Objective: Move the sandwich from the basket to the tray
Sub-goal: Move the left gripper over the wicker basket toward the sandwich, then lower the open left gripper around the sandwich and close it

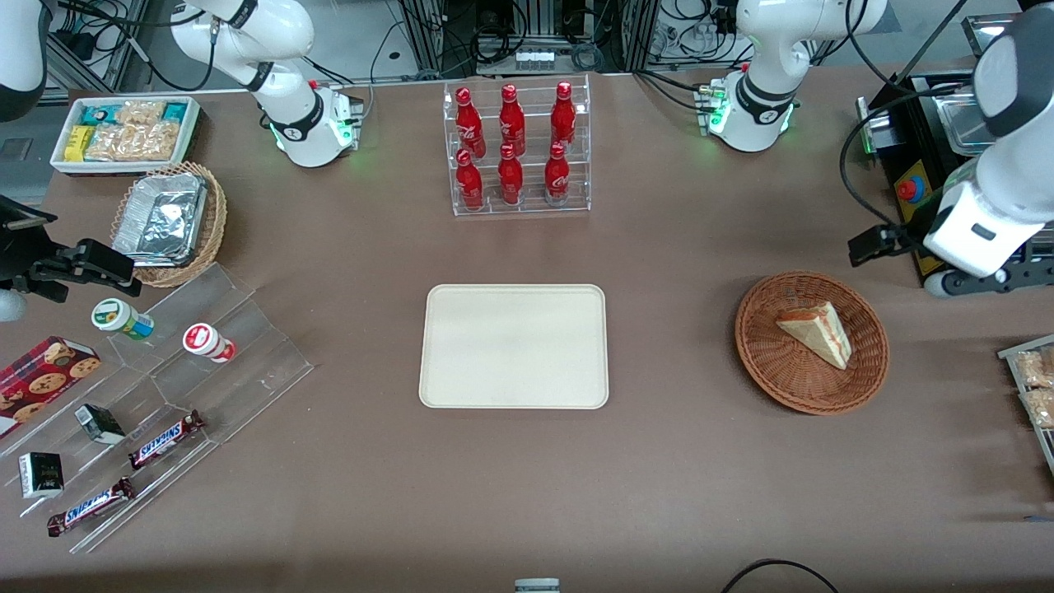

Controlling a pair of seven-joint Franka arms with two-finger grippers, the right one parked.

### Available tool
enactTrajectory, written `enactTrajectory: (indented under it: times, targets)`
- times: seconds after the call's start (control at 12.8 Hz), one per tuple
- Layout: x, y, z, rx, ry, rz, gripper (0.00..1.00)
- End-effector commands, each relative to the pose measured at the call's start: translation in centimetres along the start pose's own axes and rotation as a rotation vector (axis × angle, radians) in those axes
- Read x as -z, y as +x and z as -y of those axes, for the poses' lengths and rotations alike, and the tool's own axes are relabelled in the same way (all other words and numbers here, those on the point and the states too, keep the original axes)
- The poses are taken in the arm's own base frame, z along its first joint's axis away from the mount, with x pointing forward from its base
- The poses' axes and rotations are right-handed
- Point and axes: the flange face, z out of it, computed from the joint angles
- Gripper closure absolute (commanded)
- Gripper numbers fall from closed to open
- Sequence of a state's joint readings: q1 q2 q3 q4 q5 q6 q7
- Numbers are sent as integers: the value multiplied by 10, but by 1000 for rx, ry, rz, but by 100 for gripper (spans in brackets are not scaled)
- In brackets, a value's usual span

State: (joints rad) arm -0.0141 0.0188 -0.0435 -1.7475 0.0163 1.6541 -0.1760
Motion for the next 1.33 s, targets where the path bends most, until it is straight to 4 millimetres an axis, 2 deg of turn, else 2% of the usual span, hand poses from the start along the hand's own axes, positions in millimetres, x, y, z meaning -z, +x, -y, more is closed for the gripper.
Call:
enactTrajectory:
  times: [0.0,0.16,0.31,0.47,0.62,0.7,0.78,1.02,1.25]
  targets:
    - [-43,-1,2,15,10,-22,0]
    - [-78,4,6,23,12,-10,0]
    - [-123,2,8,33,6,-20,0]
    - [-159,2,14,183,4,-15,0]
    - [-182,8,14,301,10,13,0]
    - [-193,12,19,355,12,19,0]
    - [-203,18,33,416,8,12,0]
    - [-231,28,43,520,-7,16,0]
    - [-260,34,43,634,-35,19,0]
